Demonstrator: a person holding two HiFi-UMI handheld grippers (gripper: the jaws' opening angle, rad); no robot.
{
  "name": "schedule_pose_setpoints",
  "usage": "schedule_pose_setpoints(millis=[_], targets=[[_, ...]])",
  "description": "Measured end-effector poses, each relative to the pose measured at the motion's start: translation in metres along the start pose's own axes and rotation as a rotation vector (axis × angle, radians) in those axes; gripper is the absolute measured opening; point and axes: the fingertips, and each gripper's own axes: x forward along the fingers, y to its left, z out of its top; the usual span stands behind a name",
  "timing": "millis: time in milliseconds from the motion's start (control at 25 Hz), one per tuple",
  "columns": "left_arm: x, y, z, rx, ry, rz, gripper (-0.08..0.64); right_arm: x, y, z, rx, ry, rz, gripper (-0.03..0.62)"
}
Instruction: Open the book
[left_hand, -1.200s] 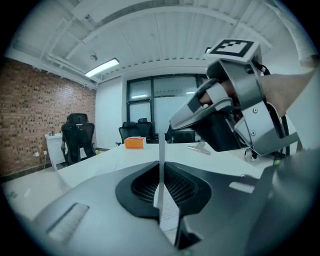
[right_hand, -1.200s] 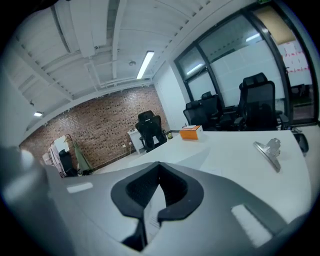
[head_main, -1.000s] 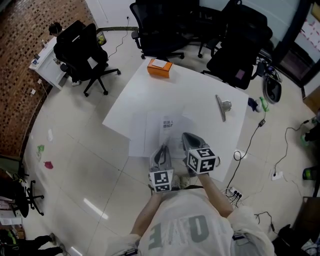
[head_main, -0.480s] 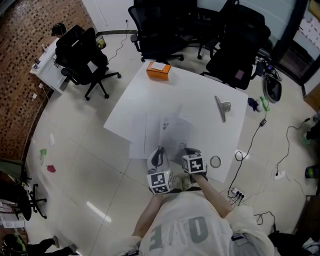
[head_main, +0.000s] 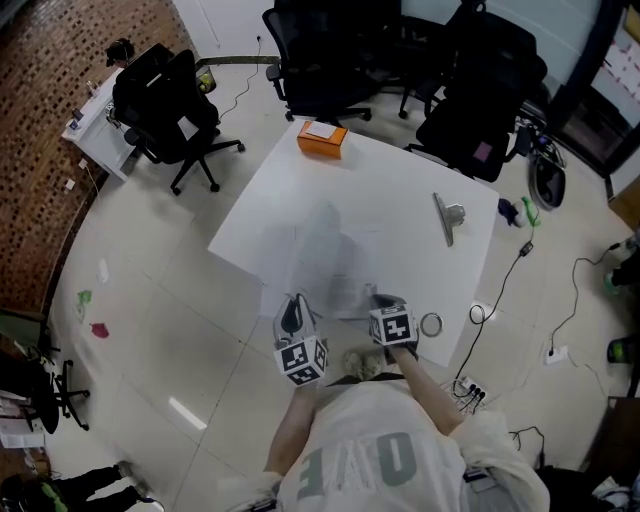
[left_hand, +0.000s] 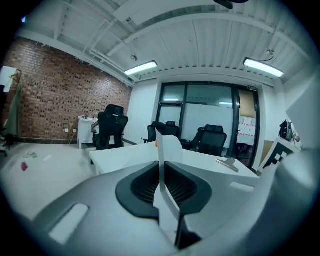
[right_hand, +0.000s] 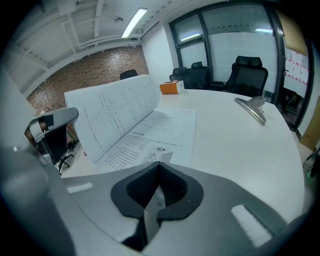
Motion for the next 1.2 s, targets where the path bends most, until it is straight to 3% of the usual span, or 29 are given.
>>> schedule_pose_setpoints(millis=[280, 440, 560, 760, 920, 1080, 1200], targets=[[-0.007, 0.033, -0.037, -0.005, 0.072, 0.088, 0.064, -0.004, -0.015, -0.001, 0.03, -0.01, -0.021, 0.002], [-0.011, 0.052, -0.06, -0.048, 0.123, 0.148, 0.067, -0.003, -0.015, 0.0, 0.038, -0.009, -0.021, 0.002], [-0.013, 0.058, -0.076, -0.057, 0.156, 0.165, 0.078, -0.003, -0.014, -0.001, 0.0, -0.01, -0.032, 0.002], [-0.013, 0.062, -0.098, -0.045, 0.213, 0.186, 0.117, -0.002, -0.015, -0.001, 0.019, -0.009, -0.022, 0.002], [-0.016, 0.069, -0.096, -0.067, 0.196, 0.211, 0.168, -0.002, -0.015, -0.001, 0.011, -0.01, -0.02, 0.002], [-0.025, 0.085, -0.084, -0.093, 0.142, 0.27, 0.269, -0.003, -0.015, -0.001, 0.015, -0.006, -0.017, 0.002], [-0.034, 0.106, -0.069, -0.139, 0.079, 0.356, 0.262, -0.002, -0.019, 0.0, 0.003, -0.007, -0.027, 0.002]])
